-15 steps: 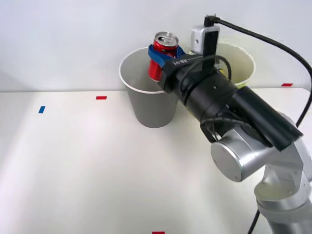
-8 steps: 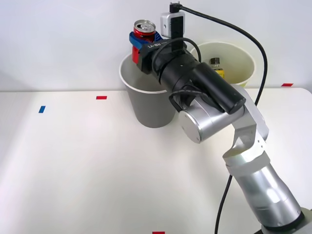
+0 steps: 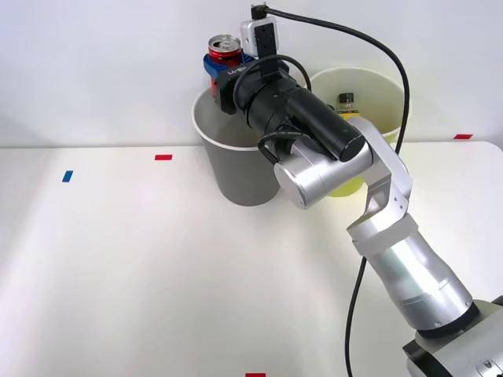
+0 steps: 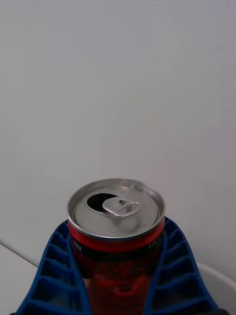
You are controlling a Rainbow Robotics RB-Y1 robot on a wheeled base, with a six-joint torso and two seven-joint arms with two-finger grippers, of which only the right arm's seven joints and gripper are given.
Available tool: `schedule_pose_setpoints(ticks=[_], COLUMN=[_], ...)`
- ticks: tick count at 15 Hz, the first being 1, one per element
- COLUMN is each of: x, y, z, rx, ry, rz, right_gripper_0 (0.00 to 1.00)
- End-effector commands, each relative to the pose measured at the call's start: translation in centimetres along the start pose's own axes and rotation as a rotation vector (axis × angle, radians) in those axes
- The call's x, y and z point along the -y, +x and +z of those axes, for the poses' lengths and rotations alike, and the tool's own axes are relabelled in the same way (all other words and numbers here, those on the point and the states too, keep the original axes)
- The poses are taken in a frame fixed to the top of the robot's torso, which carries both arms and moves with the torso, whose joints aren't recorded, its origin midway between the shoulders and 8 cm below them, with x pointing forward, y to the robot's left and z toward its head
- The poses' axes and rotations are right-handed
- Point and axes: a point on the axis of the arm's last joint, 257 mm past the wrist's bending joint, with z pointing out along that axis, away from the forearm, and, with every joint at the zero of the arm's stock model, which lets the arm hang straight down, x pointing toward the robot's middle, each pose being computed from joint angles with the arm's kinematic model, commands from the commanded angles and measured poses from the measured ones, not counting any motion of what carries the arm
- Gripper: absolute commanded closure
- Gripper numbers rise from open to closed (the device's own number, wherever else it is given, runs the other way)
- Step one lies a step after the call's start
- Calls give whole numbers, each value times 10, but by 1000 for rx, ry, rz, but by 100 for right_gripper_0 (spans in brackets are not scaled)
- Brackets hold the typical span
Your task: Put cans in the gray bin, plastic bottles in the light green bin
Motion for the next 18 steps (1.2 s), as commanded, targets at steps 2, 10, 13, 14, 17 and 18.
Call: schedule_pose_setpoints(ticks=[2, 10, 13, 14, 17, 18], x=[3, 22, 30, 34, 47, 52], y=[0, -12, -16, -17, -8, -3], z=[-1, -44, -101, -124, -192, -216], rx=[4, 232, 278, 282, 256, 236], ry=[2, -15, -1, 11, 65, 88], rz=[-7, -136, -162, -171, -157, -150], right_gripper_0=[0, 0, 0, 0, 0, 0])
